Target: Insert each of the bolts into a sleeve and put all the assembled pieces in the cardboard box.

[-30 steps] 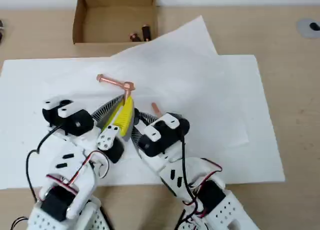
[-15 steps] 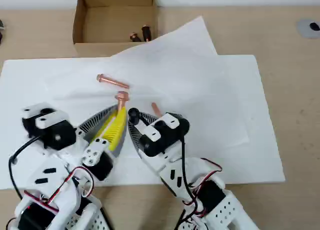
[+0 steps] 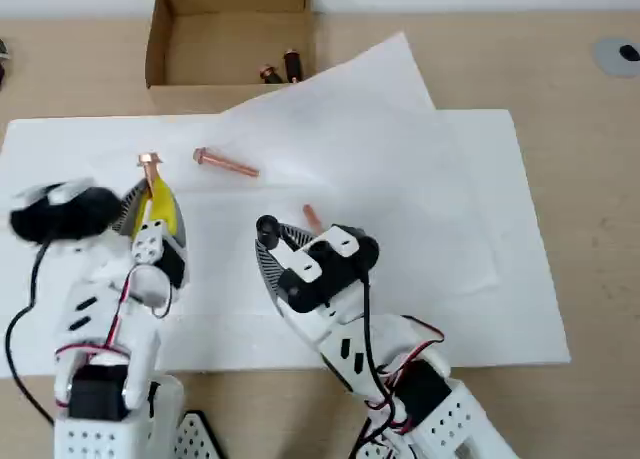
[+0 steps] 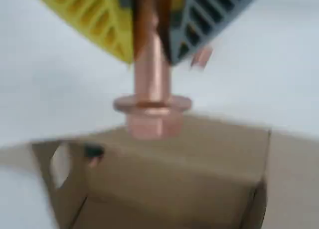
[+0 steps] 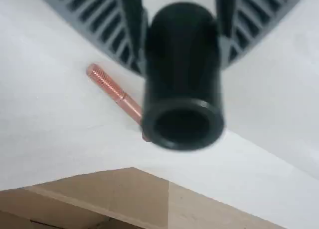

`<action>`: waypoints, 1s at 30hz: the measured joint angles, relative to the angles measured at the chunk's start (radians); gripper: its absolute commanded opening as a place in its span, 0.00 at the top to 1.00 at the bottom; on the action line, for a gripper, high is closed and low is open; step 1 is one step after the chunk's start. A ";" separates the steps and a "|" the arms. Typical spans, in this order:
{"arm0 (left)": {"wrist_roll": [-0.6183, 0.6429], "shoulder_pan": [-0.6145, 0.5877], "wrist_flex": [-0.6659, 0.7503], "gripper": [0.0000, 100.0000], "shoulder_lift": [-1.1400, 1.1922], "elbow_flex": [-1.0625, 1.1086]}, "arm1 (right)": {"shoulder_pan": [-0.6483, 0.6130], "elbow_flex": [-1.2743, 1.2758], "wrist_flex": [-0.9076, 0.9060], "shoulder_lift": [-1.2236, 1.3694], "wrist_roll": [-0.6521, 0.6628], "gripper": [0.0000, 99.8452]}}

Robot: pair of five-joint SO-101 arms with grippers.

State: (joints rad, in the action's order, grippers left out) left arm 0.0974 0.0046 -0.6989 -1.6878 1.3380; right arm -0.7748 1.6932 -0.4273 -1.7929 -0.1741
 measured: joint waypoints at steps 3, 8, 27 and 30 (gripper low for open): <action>0.000 -0.002 0.006 0.99 0.115 0.002 | 0.000 0.000 0.000 0.000 0.000 0.99; 0.003 -0.008 0.009 0.99 0.394 -0.006 | 0.000 0.000 0.000 0.000 0.000 0.99; 0.069 -0.009 -0.032 0.97 1.246 -0.331 | 0.029 -0.092 -0.098 0.000 0.023 0.99; 0.107 -0.009 -0.032 0.90 1.286 -0.345 | 0.029 -0.092 -0.098 0.000 0.063 0.99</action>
State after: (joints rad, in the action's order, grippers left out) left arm 0.2048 -0.0046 -0.7311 -0.4020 0.9927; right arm -0.7457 1.6011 -0.5255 -1.7929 -0.1112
